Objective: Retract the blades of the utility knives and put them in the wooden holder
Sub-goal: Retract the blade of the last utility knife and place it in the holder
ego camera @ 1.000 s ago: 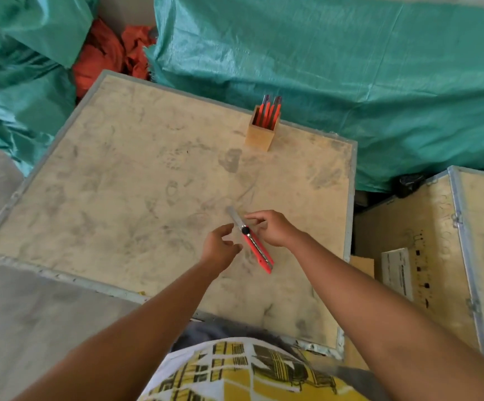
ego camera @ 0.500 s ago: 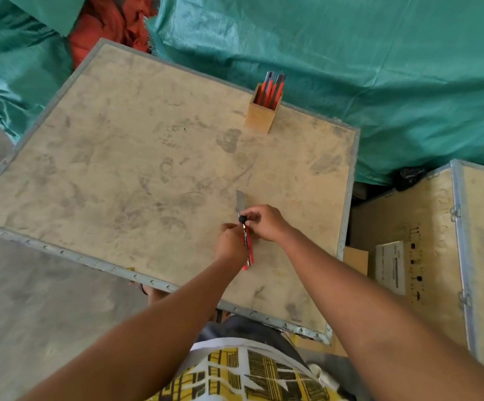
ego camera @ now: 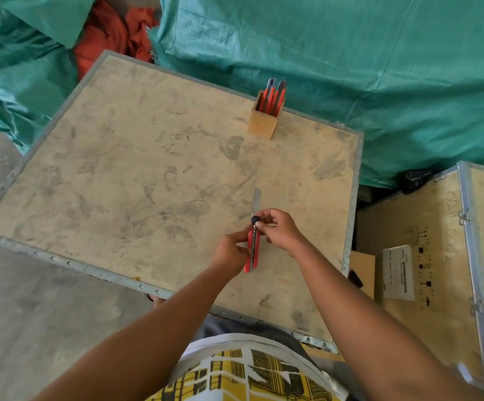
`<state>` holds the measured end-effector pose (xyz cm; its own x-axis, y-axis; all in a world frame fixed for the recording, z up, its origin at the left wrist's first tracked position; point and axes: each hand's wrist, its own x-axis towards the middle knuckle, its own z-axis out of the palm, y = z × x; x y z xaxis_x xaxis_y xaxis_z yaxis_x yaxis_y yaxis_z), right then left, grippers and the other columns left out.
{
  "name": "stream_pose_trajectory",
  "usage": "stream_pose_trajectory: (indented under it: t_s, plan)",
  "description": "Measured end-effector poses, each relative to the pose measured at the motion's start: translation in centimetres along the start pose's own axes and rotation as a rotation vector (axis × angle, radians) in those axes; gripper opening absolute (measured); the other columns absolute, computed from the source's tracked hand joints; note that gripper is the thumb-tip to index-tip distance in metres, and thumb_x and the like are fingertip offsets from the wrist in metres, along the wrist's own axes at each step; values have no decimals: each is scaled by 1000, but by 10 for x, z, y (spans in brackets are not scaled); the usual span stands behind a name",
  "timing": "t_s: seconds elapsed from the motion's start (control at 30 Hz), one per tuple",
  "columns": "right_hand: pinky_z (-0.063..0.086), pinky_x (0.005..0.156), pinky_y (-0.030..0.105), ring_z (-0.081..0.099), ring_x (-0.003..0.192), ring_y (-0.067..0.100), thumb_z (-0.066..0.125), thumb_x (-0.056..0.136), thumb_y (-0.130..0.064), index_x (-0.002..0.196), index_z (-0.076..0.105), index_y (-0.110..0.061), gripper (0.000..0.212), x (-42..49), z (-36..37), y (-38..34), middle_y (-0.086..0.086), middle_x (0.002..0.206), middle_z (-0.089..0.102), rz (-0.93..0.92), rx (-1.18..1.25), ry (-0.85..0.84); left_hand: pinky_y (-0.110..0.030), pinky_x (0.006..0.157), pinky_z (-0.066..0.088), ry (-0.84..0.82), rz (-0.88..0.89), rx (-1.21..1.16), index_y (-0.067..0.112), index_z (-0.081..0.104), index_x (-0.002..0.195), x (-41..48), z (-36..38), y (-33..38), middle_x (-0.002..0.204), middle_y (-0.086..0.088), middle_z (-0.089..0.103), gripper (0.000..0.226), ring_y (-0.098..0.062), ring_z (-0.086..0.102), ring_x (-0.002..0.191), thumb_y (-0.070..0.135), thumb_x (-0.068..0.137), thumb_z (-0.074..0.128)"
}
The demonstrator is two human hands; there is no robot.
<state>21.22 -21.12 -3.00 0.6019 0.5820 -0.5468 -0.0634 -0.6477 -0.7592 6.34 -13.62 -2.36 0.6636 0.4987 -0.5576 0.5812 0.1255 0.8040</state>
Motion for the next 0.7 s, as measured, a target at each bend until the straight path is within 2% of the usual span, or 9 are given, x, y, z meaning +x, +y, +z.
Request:
stream_pose_trajectory:
  t_s: [0.03, 0.07, 0.17, 0.27, 0.43, 0.53, 0.6, 0.7]
  plan:
    - [52, 61, 27, 75, 96, 25, 67, 94, -10, 110, 70, -20, 19, -4, -3, -5, 6, 106, 74, -5, 40, 12, -11, 65, 51, -22, 16, -7, 31, 62, 133, -3, -5, 5, 113, 16, 68, 65, -7, 64, 81, -9, 84, 47]
    - [53, 62, 27, 75, 94, 23, 67, 94, -10, 110, 69, -21, 19, -8, -6, -11, 4, 106, 74, -11, 83, 21, -11, 63, 53, -42, 42, -23, 34, 61, 133, -6, -11, 11, 115, 15, 69, 64, -7, 65, 81, -7, 86, 49]
    - [53, 65, 28, 76, 87, 16, 68, 95, -11, 110, 69, -22, 19, -20, -14, -31, -2, 104, 75, -65, 155, 30, -39, 72, 64, -119, 60, -160, 37, 63, 130, -17, -27, 22, 117, 4, 73, 57, -19, 72, 79, -4, 90, 58]
    - [55, 64, 25, 76, 84, 12, 69, 94, -14, 112, 70, -23, 20, -32, -19, -48, -4, 104, 75, -138, 156, 46, -44, 77, 62, -171, 25, -297, 31, 63, 131, -23, -41, 34, 119, -8, 73, 60, -26, 71, 81, -10, 88, 61]
    - [53, 63, 21, 76, 85, 14, 73, 92, -17, 111, 74, -25, 21, -43, -23, -65, -5, 106, 75, -232, 136, 88, -51, 83, 61, -251, 39, -323, 28, 61, 134, -28, -61, 52, 118, -5, 75, 59, -39, 72, 101, -11, 90, 61]
    - [53, 63, 21, 73, 75, 11, 77, 88, -16, 107, 78, -24, 20, -48, -22, -74, -11, 103, 77, -280, 99, 65, -50, 84, 61, -241, 80, -340, 26, 59, 136, -31, -70, 63, 119, -4, 75, 58, -36, 72, 104, -10, 91, 60]
    - [52, 63, 19, 67, 68, 5, 78, 88, -16, 109, 79, -22, 22, -51, -19, -79, -10, 99, 78, -311, 49, 30, -49, 84, 61, -232, 94, -358, 26, 57, 138, -29, -76, 69, 120, -3, 74, 57, -30, 72, 106, -8, 92, 60]
    - [54, 73, 21, 72, 80, 5, 79, 87, -19, 111, 79, -25, 24, -53, -16, -83, -10, 104, 78, -369, -7, -14, -50, 86, 60, -232, 96, -401, 21, 52, 142, -25, -86, 74, 124, 0, 72, 56, -26, 70, 112, -6, 93, 59]
